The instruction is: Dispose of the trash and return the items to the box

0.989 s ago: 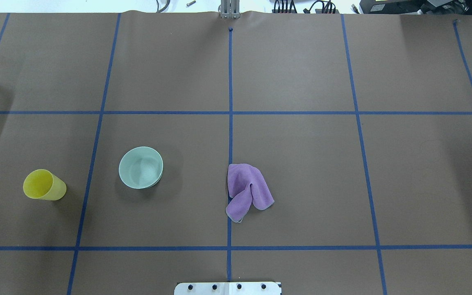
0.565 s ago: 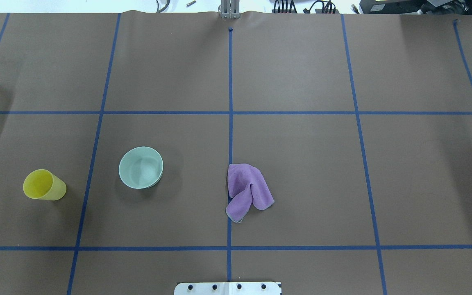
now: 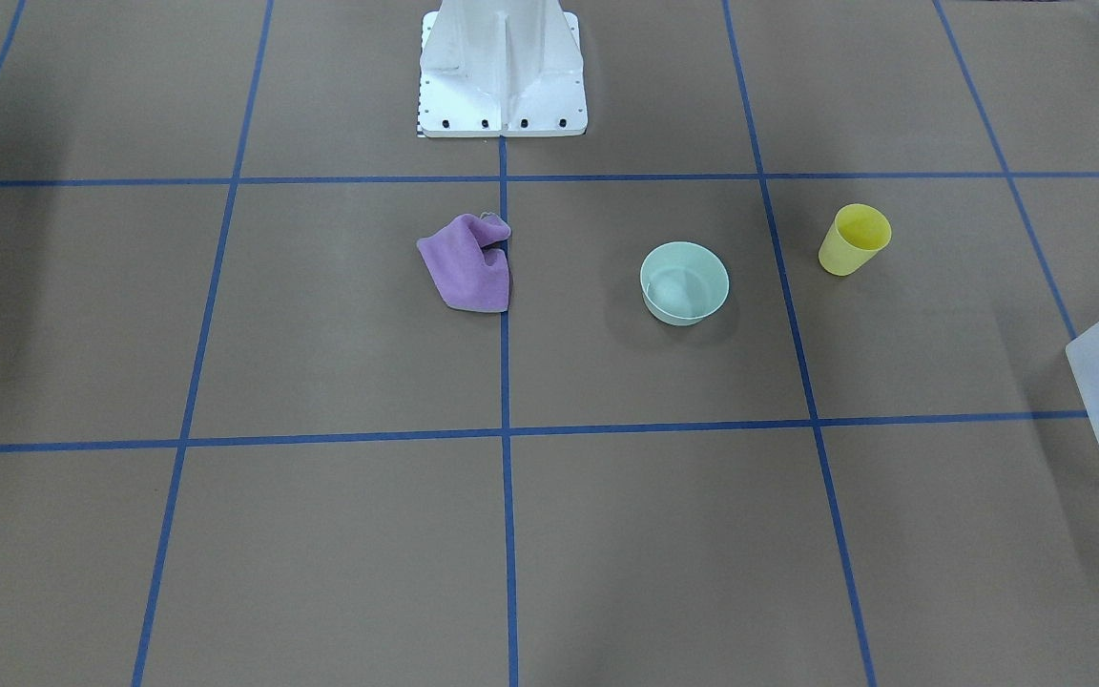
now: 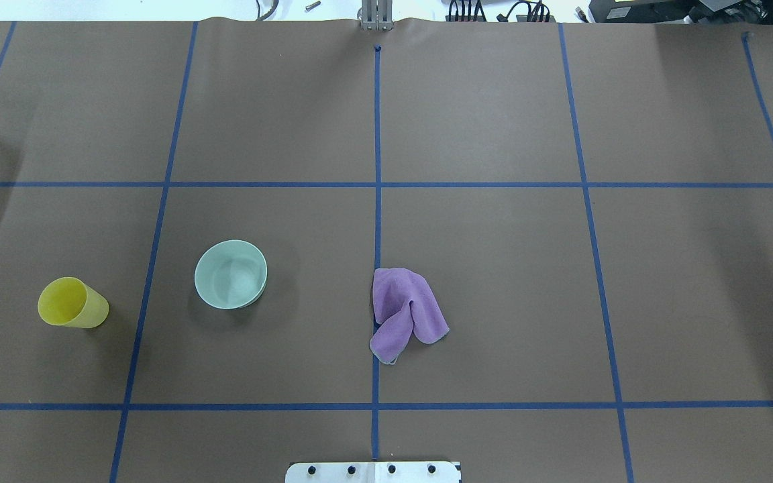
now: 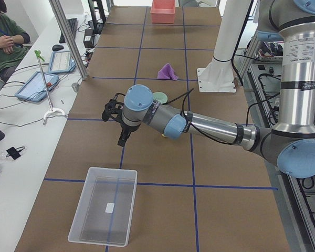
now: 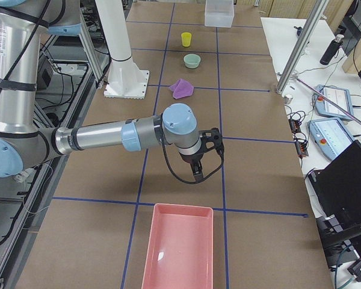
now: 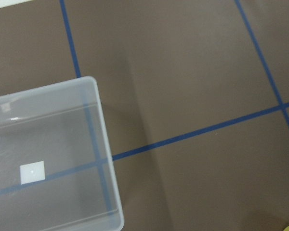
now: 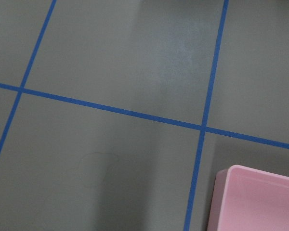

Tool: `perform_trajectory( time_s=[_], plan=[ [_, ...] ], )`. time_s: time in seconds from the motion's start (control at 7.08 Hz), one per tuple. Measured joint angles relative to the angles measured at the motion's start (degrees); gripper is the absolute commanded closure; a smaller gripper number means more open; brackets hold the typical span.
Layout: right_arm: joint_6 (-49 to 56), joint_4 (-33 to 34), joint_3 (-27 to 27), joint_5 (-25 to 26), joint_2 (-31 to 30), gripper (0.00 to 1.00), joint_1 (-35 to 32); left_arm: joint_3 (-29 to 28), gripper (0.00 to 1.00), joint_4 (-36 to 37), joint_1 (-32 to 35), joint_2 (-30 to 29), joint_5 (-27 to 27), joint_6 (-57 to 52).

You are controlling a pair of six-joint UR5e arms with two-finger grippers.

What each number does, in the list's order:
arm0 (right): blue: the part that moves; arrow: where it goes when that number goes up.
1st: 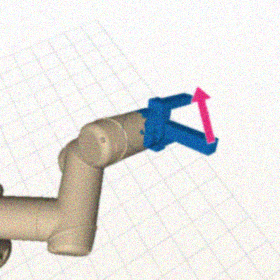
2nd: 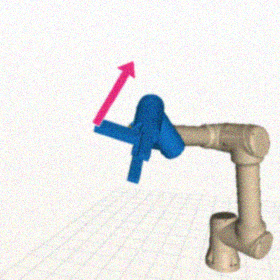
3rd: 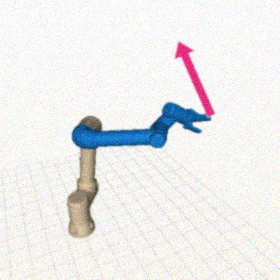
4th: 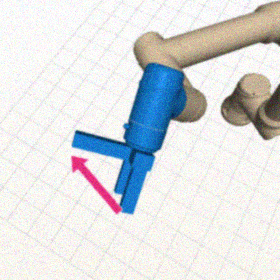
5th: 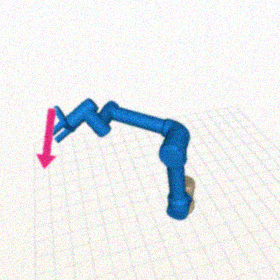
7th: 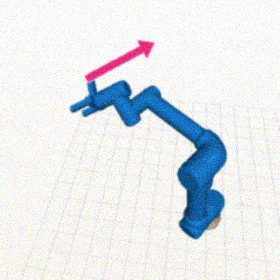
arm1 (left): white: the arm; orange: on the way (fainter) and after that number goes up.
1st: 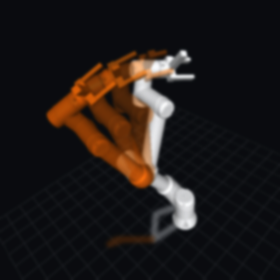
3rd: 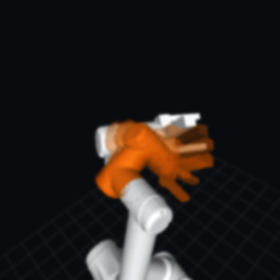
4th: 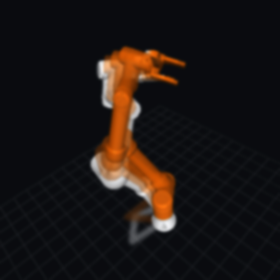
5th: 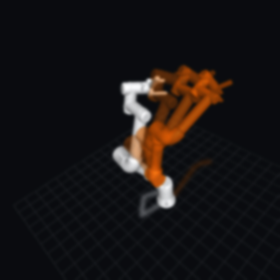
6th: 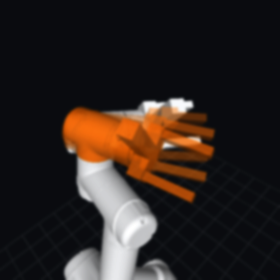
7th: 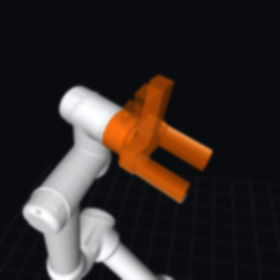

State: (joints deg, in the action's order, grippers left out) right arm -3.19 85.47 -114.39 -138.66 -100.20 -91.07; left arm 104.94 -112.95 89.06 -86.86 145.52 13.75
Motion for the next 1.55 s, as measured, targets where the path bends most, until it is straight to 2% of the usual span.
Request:
perform_trajectory(
  time_s=[0.28, 0.71, 1.13, 1.55],
  plan=[
    [-9.41, -0.09, -3.85, 2.70, 0.23, 0.00, 5.50, 0.02, 0.02, -3.96, -6.45, 2.50, -4.67, 5.15],
    [-22.44, -1.78, -7.92, 7.22, 1.23, 0.00, 13.31, 0.01, 0.02, -11.80, -20.37, 5.96, -13.08, 16.25],
    [-24.74, -2.92, -8.15, 8.28, 1.40, 0.00, 15.10, 0.03, 0.05, -20.00, -34.63, 7.39, -21.93, 30.15],
    [-24.82, -3.02, -8.05, 8.42, 1.47, 0.00, 15.41, -0.07, 0.14, -21.14, -39.42, 7.54, -23.15, 31.95]
  ],
)
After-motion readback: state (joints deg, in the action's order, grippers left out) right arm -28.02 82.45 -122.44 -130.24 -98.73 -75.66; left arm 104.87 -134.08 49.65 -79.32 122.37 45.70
